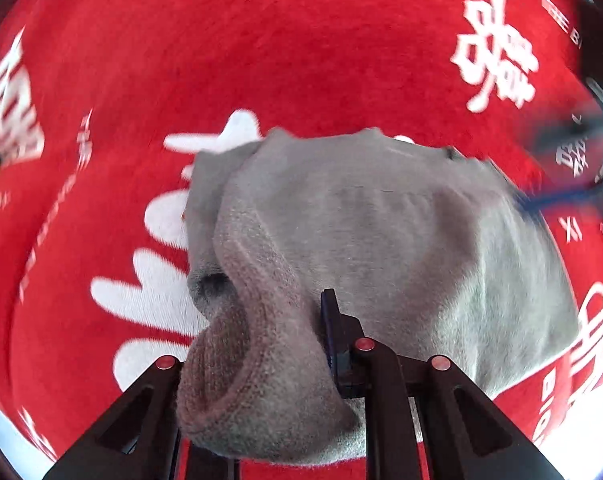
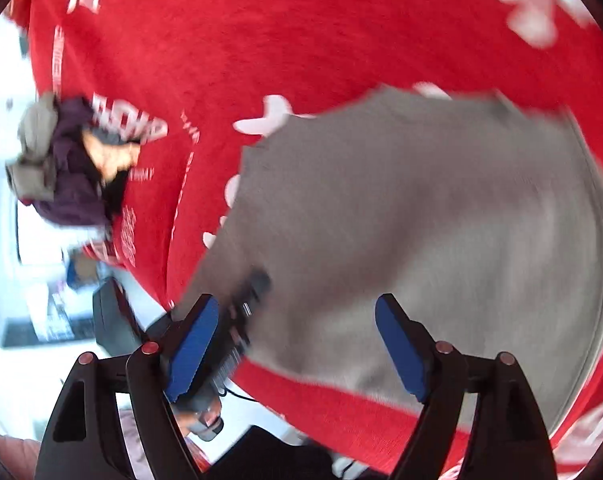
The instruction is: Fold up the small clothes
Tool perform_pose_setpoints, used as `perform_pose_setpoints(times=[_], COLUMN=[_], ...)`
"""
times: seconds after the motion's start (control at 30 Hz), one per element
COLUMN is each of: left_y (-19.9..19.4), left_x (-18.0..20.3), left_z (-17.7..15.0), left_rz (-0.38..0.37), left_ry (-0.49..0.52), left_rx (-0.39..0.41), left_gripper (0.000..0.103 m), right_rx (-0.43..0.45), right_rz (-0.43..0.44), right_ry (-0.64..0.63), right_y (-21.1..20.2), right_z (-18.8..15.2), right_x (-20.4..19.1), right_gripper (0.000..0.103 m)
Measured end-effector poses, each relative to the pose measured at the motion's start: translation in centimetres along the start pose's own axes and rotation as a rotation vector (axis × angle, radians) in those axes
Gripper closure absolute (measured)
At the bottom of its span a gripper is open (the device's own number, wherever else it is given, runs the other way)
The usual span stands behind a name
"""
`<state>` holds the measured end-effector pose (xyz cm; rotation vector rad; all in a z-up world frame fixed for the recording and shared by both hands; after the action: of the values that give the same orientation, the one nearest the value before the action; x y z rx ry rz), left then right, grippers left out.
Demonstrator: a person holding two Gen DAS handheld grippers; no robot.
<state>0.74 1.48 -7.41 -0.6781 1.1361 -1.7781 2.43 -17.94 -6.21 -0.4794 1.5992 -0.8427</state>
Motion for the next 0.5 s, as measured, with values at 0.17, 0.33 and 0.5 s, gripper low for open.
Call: perform_pose_setpoints(times=[0.17, 0.33, 0.5], left_y=[-1.1, -1.4, -1.7], left_x=[1.3, 2.0, 1.9], left_z=[-0.1, -0.2, -0.3], left_rz=[0.009, 0.013, -0.004], left_ry=[0.113, 0.158, 0.146], left_rx=[0.048, 0.075, 0.086], left_gripper=[0.084, 0.084, 0.084], right_rx=[-0.202, -0.422, -0.563], right_rz=[-0.060, -0.149, -0.340], right_ry=[-0.098, -0.191, -0.262], right_y=[5.4, 12.0, 17.6], right_z=[5.9, 7.5, 8.0], right_x=[-4.5, -8.0, -9.0], right_gripper=[0.014, 0.008, 0.003])
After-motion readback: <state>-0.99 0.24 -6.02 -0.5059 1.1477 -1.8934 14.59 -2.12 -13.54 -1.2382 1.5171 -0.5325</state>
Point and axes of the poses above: each gripper's, at about its wrist camera, not at the fingertips, and y roughly the way its jaws point, x to its right, z to its top, the point moved 3 cm from there along y, roughly the way its jaws point, and after that the axes turned 7 degrees about z, right-handed, at the moved point
